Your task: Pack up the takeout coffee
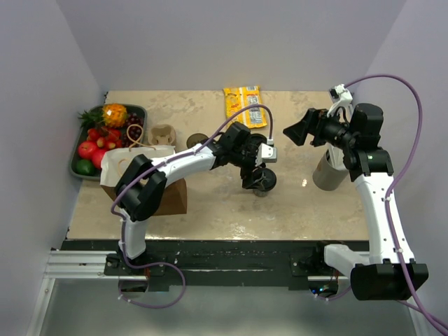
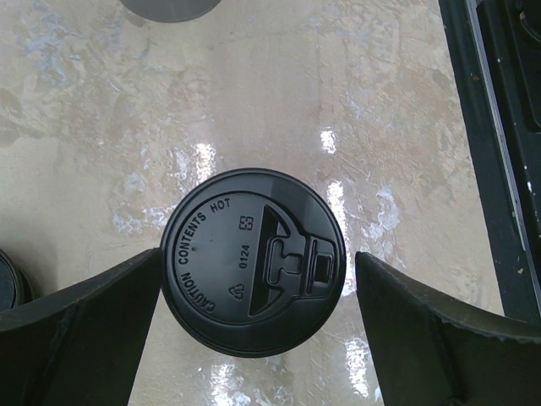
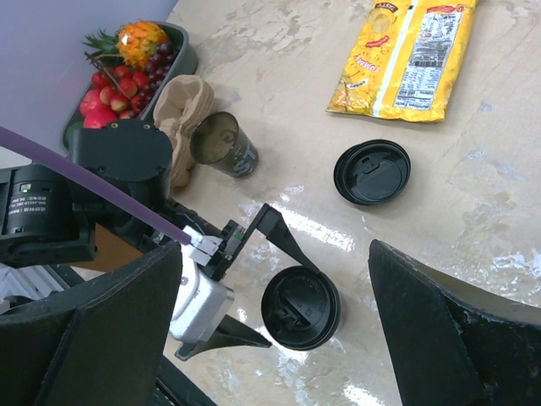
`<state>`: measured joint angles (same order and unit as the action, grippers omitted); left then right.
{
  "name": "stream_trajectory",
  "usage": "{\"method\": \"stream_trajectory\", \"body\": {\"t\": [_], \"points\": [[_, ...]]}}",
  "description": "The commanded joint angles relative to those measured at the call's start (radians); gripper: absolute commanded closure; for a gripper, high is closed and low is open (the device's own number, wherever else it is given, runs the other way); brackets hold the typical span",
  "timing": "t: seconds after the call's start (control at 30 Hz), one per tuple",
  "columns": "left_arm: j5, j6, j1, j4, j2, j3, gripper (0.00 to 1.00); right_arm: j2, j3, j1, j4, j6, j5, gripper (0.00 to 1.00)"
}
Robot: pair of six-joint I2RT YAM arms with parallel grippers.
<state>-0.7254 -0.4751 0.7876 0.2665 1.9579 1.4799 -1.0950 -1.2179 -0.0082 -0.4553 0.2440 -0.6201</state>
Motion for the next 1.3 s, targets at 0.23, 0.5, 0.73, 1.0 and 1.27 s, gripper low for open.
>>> {"method": "stream_trajectory", "body": {"t": [0.23,0.5,0.73,1.0,1.27], "points": [[-0.008,-0.02,0.01,0.004,0.024,0.036,0.01,0.003,-0.008,0.001,0.05,0.015,-0.013,0.05],[-0.025,0.026,0.012,-0.018,0.015,0.042,0.01,0.007,-0.006,0.001,0.056,0.017,-0.013,0.05],[-0.031,0.082,0.022,-0.073,-0.013,0.028,0.01,0.01,0.0,0.001,0.061,0.018,-0.015,0.05],[0.01,0.089,0.042,-0.095,-0.021,-0.004,0.01,0.011,0.003,0.001,0.066,0.02,-0.02,0.05],[0.037,0.081,0.048,-0.081,-0.03,-0.021,0.01,0.012,0.003,0.001,0.066,0.023,-0.021,0.05]]}}
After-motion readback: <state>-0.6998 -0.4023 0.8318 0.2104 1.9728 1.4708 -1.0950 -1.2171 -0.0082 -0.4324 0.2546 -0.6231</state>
